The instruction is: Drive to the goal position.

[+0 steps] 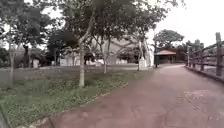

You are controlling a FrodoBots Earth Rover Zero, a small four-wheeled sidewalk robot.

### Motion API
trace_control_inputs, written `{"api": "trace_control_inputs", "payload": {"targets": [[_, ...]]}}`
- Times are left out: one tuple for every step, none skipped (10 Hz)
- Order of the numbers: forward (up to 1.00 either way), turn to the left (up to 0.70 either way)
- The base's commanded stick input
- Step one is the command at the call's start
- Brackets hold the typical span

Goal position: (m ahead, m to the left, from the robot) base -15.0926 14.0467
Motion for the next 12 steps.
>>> {"api": "trace_control_inputs", "payload": {"targets": [[0.0, 0.7], [0.0, 0.7], [0.0, 0.7], [0.0, 0.7], [0.0, 0.7], [0.0, 0.7], [0.0, 0.7], [0.0, 0.7], [0.0, 0.7], [0.0, 0.7], [0.0, 0.7], [0.0, 0.7]]}}
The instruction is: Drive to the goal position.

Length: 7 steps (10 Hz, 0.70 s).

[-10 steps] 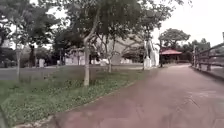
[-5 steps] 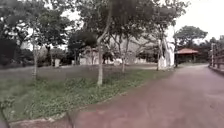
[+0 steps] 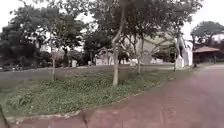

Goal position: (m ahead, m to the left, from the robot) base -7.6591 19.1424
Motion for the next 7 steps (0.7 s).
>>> {"api": "trace_control_inputs", "payload": {"targets": [[0.0, 0.7], [0.0, 0.7], [0.0, 0.7], [0.0, 0.7], [0.0, 0.7], [0.0, 0.7], [0.0, 0.7]]}}
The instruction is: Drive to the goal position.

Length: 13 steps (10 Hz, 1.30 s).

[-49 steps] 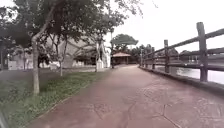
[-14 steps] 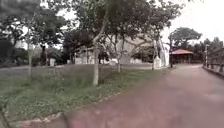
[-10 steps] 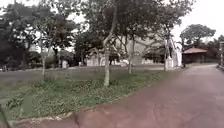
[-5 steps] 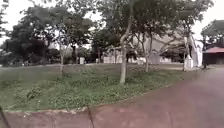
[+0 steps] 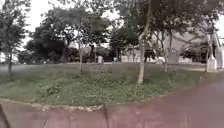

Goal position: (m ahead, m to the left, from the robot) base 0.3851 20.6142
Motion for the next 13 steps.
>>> {"api": "trace_control_inputs", "payload": {"targets": [[0.0, 0.7], [0.0, 0.7], [0.0, 0.7], [0.0, 0.7], [0.0, 0.7], [0.0, 0.7], [0.0, 0.7], [0.0, 0.7], [0.0, 0.7], [0.0, 0.47], [0.0, 0.03], [0.0, 0.0], [0.0, 0.0]]}}
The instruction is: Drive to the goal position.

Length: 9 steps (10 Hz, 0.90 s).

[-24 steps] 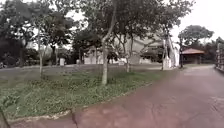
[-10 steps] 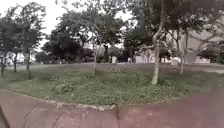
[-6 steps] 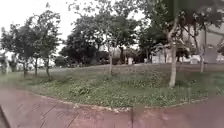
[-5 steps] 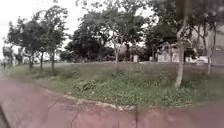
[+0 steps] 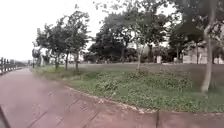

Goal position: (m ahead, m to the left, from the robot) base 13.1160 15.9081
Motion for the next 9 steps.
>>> {"api": "trace_control_inputs", "payload": {"targets": [[0.0, 0.0], [0.0, 0.0], [0.0, 0.0], [0.0, 0.0], [0.0, 0.0], [0.0, 0.0], [0.15, 0.0], [0.67, 0.0], [0.7, 0.02]]}}
